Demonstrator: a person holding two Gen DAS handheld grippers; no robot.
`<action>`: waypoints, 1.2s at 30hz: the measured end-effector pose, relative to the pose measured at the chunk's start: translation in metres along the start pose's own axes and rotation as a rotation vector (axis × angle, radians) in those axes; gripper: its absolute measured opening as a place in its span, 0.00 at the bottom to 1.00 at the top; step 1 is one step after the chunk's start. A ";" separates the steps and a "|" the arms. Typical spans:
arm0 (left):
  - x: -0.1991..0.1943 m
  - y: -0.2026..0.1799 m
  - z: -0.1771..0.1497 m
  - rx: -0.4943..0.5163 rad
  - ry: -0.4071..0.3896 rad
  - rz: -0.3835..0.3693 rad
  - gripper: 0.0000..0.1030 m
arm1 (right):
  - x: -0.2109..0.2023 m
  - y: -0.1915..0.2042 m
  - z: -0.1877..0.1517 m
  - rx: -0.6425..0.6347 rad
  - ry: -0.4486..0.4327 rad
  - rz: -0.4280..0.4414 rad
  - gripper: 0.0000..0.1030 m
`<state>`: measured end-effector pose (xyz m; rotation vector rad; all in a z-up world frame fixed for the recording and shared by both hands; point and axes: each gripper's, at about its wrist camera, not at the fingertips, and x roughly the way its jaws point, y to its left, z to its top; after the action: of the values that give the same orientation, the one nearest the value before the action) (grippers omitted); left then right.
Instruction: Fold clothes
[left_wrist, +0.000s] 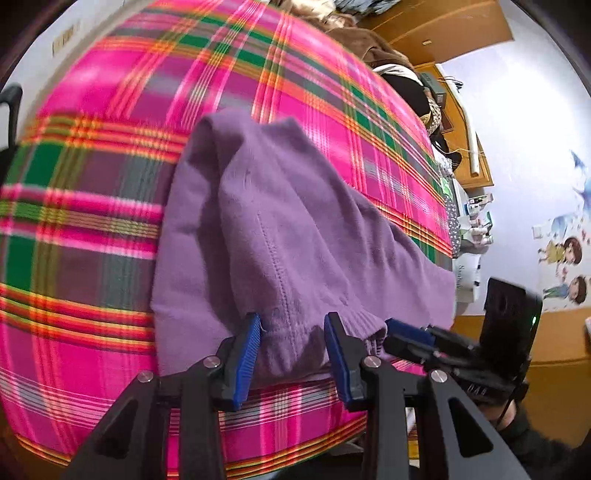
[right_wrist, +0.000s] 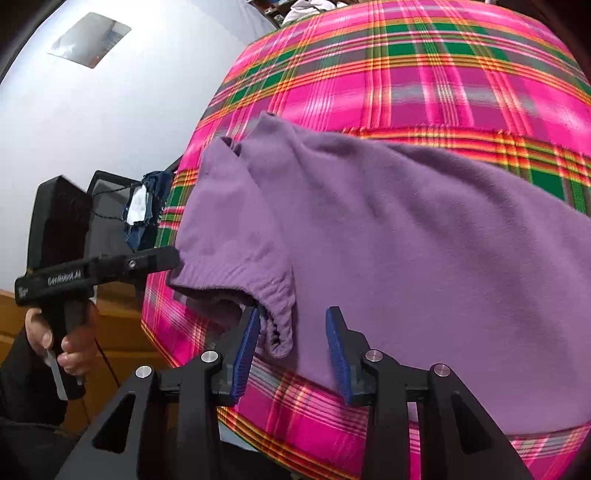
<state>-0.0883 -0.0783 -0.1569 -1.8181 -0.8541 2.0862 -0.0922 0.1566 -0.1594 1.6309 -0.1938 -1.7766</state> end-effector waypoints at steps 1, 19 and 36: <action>0.002 0.001 0.001 -0.010 0.019 -0.011 0.35 | 0.000 0.000 -0.001 0.005 0.003 0.003 0.37; 0.028 -0.115 0.094 0.222 0.038 -0.133 0.23 | -0.020 -0.020 -0.010 0.156 -0.097 -0.039 0.38; -0.033 0.021 0.039 0.066 -0.041 0.096 0.27 | 0.008 0.034 0.051 -0.039 -0.131 -0.060 0.32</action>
<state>-0.1153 -0.1233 -0.1401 -1.8218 -0.7121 2.1904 -0.1252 0.1094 -0.1373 1.5079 -0.1708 -1.9228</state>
